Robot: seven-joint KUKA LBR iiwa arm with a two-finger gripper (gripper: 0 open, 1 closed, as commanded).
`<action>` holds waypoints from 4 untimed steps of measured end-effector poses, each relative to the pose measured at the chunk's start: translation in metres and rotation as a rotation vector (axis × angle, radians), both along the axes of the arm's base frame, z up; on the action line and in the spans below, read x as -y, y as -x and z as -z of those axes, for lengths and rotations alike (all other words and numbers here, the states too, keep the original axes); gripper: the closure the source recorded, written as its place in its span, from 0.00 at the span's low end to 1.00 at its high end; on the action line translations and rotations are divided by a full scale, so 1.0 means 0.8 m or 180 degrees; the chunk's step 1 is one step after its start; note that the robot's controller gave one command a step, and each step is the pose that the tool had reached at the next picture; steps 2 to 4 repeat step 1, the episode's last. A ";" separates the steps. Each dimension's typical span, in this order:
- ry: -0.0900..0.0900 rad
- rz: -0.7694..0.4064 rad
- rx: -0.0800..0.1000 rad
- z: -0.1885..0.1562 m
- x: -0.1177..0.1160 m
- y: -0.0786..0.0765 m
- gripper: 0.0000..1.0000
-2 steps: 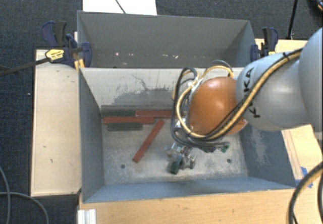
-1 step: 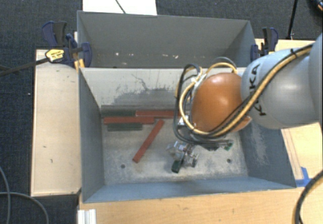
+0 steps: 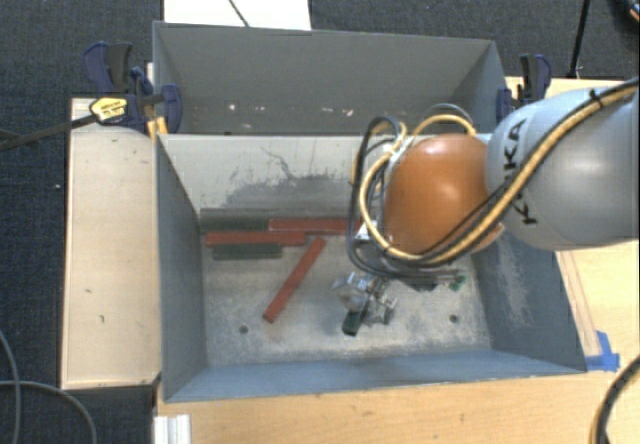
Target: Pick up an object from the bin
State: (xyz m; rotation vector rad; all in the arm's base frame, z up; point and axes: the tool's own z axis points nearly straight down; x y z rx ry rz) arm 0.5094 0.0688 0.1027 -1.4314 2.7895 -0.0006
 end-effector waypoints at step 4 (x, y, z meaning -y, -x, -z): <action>0.0000 -0.0006 0.0003 -0.006 0.000 0.000 1.00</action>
Offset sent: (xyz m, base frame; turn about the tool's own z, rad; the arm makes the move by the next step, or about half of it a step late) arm 0.0002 0.0000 0.0653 0.0000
